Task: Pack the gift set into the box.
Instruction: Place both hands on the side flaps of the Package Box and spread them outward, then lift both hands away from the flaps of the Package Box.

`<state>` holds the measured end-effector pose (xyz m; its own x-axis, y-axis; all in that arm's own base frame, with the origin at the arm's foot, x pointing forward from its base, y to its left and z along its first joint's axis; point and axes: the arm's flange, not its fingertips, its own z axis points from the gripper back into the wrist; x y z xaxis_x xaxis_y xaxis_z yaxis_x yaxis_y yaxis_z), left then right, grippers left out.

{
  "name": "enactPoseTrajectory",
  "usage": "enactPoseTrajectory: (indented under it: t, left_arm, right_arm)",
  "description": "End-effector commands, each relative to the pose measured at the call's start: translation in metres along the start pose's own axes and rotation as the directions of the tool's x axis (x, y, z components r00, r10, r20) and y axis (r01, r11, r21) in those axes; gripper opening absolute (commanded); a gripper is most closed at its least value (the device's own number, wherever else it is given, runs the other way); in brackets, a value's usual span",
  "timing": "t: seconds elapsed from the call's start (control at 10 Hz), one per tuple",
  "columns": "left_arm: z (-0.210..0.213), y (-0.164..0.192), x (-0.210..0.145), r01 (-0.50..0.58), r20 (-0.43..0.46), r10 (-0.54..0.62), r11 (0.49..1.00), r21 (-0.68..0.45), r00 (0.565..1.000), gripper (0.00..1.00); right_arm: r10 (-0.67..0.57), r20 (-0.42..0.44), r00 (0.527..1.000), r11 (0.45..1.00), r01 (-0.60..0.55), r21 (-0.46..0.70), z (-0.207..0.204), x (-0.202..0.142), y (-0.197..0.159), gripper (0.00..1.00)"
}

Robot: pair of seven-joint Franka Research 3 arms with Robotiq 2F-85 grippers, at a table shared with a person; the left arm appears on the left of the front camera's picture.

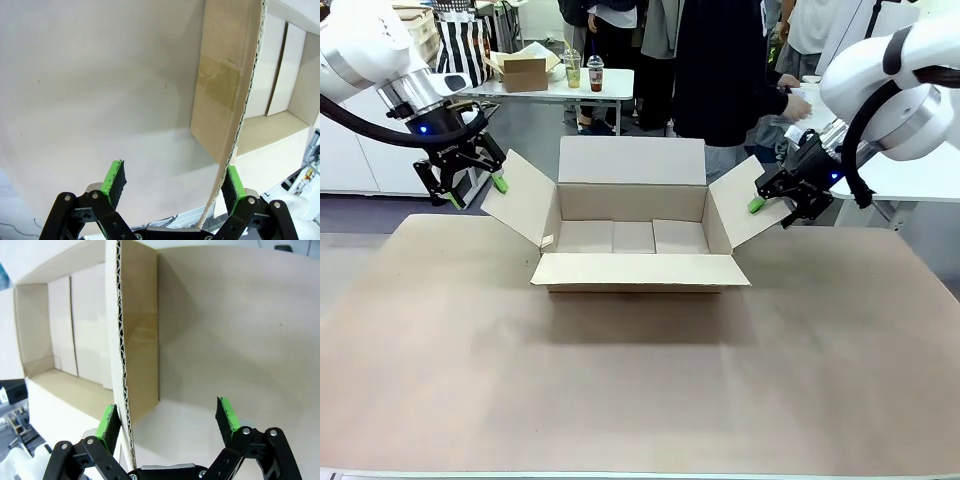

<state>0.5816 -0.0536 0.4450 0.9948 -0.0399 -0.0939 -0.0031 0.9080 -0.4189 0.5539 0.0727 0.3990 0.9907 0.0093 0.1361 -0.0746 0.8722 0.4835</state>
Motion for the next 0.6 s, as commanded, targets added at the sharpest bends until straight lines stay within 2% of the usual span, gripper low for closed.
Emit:
enactPoseTrajectory:
  t: [0.0, 0.5]
  left_arm:
    - [0.0015, -0.0008, -0.0017, -0.015, 0.007, 0.015, 1.0, 0.018, 1.0, 1.0]
    - [0.0015, -0.0008, -0.0017, -0.015, 0.007, 0.015, 1.0, 0.018, 1.0, 1.0]
  right_arm:
    - [-0.016, -0.006, 1.0, 1.0, 0.016, -0.023, 0.003, -0.0005, 0.0042, 1.0]
    - [-0.016, -0.006, 1.0, 1.0, 0.016, -0.023, 0.003, -0.0005, 0.0042, 1.0]
